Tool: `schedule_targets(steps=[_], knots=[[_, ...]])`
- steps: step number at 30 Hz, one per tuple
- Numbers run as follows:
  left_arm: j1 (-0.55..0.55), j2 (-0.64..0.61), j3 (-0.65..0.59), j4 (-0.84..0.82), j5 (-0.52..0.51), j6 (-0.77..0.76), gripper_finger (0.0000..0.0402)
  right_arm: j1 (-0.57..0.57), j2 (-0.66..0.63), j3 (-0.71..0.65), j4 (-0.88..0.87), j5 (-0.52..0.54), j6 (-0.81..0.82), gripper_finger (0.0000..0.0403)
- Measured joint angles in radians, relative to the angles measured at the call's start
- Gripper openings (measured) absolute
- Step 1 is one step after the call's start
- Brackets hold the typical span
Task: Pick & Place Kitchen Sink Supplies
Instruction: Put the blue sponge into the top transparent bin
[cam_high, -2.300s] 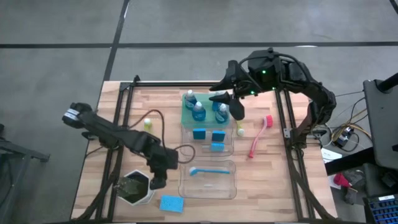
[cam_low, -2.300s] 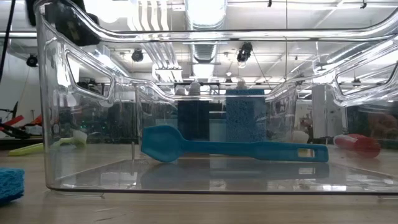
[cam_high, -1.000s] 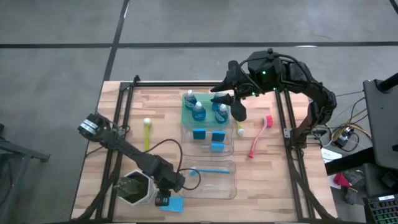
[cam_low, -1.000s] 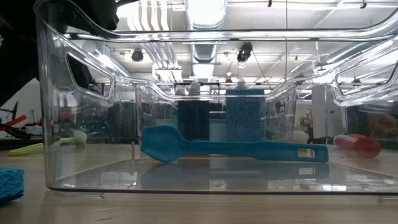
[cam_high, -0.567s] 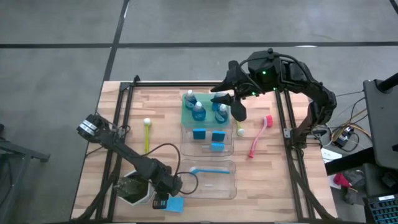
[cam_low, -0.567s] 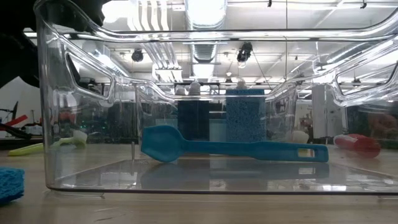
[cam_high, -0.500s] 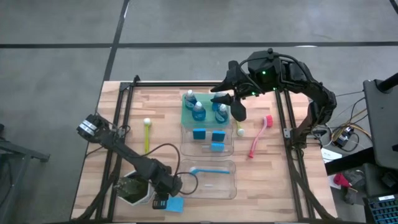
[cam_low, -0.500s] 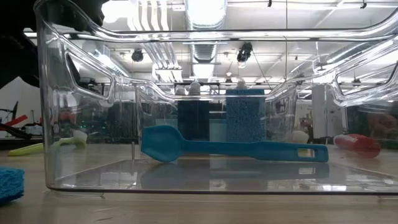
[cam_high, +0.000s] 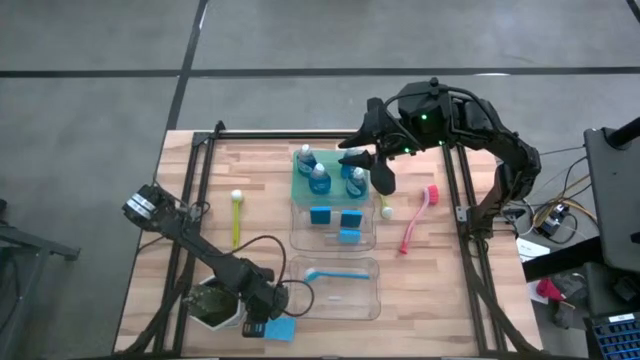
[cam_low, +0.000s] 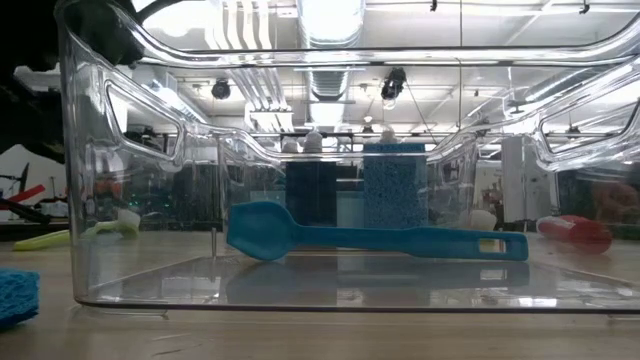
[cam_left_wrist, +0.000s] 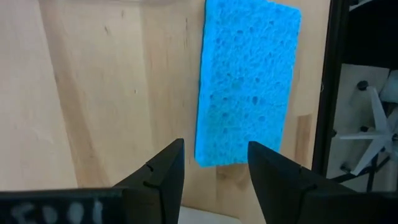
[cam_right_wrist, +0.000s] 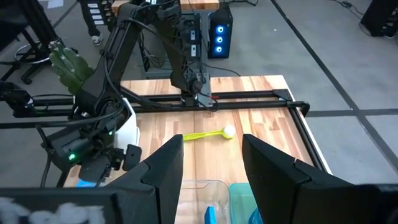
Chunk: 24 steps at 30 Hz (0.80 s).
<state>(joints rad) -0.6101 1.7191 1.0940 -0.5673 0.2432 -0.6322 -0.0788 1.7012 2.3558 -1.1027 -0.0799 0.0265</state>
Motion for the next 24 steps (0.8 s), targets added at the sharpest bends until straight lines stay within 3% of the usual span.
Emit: schedule_targets(steps=[24], knots=[[-0.029,0.000,-0.023,0.104,-0.080,-0.027,0.0167,0.000,0.001,0.000,0.000,0.002,0.007,0.0162]])
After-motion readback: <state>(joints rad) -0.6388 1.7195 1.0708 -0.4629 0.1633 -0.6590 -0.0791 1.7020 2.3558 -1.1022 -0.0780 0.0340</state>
